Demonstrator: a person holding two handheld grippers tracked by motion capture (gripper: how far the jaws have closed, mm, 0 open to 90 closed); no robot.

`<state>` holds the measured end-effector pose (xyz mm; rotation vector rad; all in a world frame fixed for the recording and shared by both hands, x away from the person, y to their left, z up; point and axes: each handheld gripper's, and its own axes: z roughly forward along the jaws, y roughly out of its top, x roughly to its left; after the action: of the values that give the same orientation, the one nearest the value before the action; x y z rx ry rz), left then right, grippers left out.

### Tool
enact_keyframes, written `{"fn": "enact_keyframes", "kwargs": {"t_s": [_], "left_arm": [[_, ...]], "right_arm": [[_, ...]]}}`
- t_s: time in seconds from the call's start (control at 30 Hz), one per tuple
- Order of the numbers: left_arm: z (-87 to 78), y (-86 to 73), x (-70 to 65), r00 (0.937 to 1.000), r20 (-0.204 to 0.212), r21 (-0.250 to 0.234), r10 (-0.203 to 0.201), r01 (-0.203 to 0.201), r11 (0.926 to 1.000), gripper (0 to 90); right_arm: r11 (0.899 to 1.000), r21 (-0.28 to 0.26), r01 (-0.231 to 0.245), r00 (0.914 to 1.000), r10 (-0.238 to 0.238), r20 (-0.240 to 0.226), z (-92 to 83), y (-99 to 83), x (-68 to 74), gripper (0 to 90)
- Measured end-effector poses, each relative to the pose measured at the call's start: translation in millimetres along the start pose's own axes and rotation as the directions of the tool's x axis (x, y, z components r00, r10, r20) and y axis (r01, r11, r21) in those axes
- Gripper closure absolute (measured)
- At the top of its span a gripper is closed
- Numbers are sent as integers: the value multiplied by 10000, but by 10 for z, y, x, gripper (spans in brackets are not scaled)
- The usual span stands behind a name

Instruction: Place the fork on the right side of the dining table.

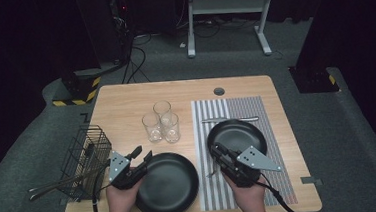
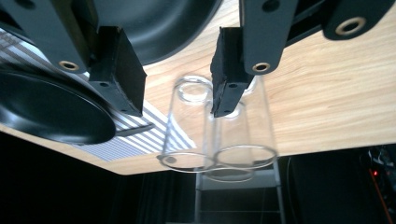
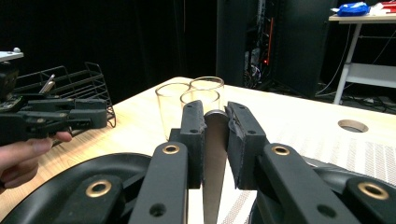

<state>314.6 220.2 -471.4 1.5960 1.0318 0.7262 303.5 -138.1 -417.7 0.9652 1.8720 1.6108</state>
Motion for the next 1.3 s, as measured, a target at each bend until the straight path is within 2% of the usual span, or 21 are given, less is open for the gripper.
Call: {"fn": "enact_keyframes", "kwargs": {"t_s": [0.13, 0.27, 0.53, 0.87, 1.3], "left_arm": [[-18, -38, 47, 10000, -37, -22, -68, 68, 10000, 532], [-43, -48, 55, 9995, -259, 6, 204, -204, 9998, 532], [-91, -74, 100, 9992, -386, -75, 49, -52, 10000, 531], [-74, -99, 108, 9992, -389, 6, -2, 2, 10000, 531], [-73, -110, 119, 9992, -394, 18, -49, 50, 10000, 530]], "right_arm": [[10000, 20, -63, 9999, 63, -97, -40, -11, 10, 777], [10000, -15, -60, 9999, 60, -110, -83, -4, 24, 777], [9999, -31, -97, 9998, 96, -151, -160, -10, 19, 776], [9998, 32, -197, 9997, 198, -159, -212, -56, 1, 777], [9996, -63, -277, 9993, 278, 250, -287, -105, -94, 770]]}}
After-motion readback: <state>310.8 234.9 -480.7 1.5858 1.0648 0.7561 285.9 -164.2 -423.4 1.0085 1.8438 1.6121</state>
